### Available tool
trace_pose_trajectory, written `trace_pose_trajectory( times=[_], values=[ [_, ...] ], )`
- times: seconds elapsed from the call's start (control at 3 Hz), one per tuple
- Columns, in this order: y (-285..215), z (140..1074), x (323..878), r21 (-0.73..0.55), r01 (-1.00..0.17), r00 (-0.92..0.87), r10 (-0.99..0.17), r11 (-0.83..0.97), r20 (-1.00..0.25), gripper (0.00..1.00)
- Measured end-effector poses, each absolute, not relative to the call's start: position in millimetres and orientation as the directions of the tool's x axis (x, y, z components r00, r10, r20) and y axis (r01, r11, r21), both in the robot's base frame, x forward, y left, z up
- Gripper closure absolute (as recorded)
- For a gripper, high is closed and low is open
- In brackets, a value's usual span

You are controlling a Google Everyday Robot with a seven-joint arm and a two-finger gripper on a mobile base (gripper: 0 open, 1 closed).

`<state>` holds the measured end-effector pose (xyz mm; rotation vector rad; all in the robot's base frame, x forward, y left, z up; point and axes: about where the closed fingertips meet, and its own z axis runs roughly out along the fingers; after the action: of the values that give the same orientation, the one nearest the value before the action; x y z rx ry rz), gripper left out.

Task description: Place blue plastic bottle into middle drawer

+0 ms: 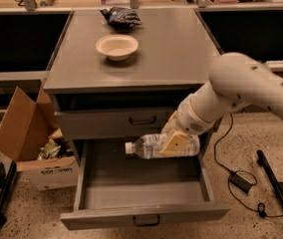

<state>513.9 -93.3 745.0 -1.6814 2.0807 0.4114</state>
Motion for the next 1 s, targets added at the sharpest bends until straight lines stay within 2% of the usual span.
trace_pose_trajectory(
  times=[0.67,1.0],
  values=[
    [-112.4,628.1,489.4,-0.001,-0.906,-0.363,-0.776,0.424,-0.515,1.00],
    [-110.7,628.0,498.1,-0.027,-0.899,-0.358,-0.767,0.438,-0.532,1.00]
  ],
)
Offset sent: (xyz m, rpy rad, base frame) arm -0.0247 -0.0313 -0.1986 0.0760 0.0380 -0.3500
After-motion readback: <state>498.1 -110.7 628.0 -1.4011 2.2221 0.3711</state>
